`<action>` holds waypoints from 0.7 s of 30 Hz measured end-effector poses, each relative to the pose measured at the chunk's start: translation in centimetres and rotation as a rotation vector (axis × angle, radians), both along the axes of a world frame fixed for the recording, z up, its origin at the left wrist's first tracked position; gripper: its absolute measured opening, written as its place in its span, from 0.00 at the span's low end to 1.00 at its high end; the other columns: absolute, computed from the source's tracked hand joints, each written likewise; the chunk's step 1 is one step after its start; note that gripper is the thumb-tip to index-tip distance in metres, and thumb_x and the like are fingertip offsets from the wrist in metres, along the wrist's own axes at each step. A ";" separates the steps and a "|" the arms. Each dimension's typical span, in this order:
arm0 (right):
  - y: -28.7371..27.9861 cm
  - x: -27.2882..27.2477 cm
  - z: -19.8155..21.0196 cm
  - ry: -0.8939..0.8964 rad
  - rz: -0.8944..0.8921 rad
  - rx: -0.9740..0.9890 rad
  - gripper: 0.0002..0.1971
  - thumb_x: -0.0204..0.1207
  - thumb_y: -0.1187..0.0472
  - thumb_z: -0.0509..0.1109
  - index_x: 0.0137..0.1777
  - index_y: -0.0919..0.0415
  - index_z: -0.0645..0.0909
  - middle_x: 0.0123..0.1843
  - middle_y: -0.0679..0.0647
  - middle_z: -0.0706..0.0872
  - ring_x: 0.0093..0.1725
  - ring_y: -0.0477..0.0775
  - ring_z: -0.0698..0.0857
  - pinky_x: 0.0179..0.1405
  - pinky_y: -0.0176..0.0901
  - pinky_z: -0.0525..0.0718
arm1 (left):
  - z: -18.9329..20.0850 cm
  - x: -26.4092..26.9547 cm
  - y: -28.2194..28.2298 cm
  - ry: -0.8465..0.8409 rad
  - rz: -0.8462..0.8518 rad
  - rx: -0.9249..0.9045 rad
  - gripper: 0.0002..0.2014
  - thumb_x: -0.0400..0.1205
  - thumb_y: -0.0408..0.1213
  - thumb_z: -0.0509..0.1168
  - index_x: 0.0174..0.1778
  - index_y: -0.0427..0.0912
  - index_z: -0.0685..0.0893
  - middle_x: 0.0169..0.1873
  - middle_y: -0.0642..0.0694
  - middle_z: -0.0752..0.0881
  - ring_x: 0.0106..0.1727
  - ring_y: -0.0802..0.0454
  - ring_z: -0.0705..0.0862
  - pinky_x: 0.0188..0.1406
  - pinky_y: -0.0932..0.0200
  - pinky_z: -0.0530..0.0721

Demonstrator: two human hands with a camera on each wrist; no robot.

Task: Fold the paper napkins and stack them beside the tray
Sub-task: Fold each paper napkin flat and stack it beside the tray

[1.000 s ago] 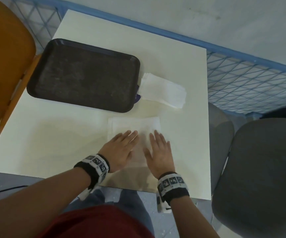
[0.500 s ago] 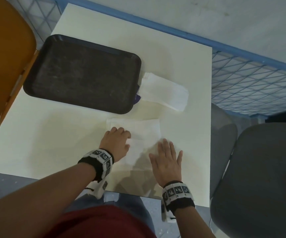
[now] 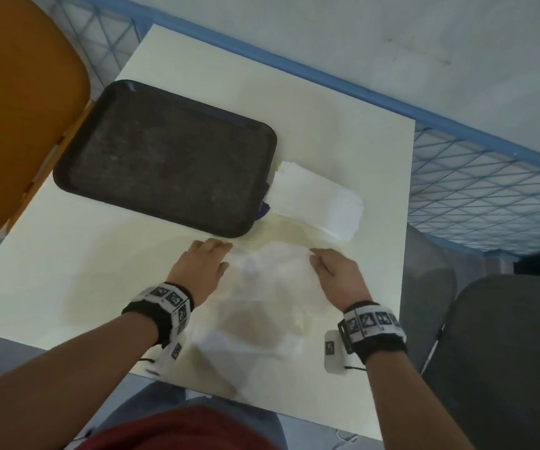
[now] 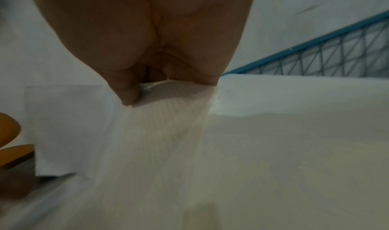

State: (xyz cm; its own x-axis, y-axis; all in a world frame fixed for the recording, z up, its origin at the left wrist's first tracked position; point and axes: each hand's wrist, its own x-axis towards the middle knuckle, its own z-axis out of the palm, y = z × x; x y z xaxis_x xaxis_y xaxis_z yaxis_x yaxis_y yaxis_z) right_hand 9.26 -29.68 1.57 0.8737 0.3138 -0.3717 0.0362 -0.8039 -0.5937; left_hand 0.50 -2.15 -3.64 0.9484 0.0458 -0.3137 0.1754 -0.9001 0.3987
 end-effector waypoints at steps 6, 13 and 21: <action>0.1 11.0 1.5 -0.006 -0.030 -0.077 0.13 0.82 0.48 0.71 0.62 0.50 0.88 0.63 0.50 0.90 0.64 0.54 0.85 0.58 0.39 0.75 | 0.1 0.5 -0.3 -0.014 -0.027 0.120 0.17 0.84 0.44 0.64 0.70 0.53 0.79 0.63 0.50 0.80 0.63 0.47 0.76 0.63 0.51 0.79; 2.0 17.8 -0.3 -0.125 0.015 -0.194 0.16 0.81 0.44 0.70 0.65 0.45 0.86 0.66 0.48 0.89 0.67 0.56 0.85 0.67 0.45 0.75 | 1.0 1.6 0.0 0.015 -0.014 0.108 0.05 0.80 0.48 0.68 0.50 0.56 0.83 0.57 0.55 0.78 0.58 0.52 0.75 0.60 0.57 0.79; 1.9 13.2 0.1 -0.441 -0.011 -0.027 0.10 0.81 0.49 0.73 0.59 0.49 0.88 0.64 0.46 0.87 0.64 0.50 0.84 0.69 0.52 0.78 | 3.5 1.3 0.9 -0.039 0.035 -0.221 0.07 0.82 0.45 0.66 0.52 0.57 0.74 0.44 0.54 0.84 0.44 0.54 0.84 0.46 0.54 0.85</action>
State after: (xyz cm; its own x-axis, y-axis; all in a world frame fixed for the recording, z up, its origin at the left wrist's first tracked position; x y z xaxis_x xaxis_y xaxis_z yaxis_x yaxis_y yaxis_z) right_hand 22.43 -27.76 1.65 0.9539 0.2987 0.0292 0.2724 -0.8206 -0.5024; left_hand 1.78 -1.23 -0.16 0.9591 0.0131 -0.2828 0.1856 -0.7835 0.5930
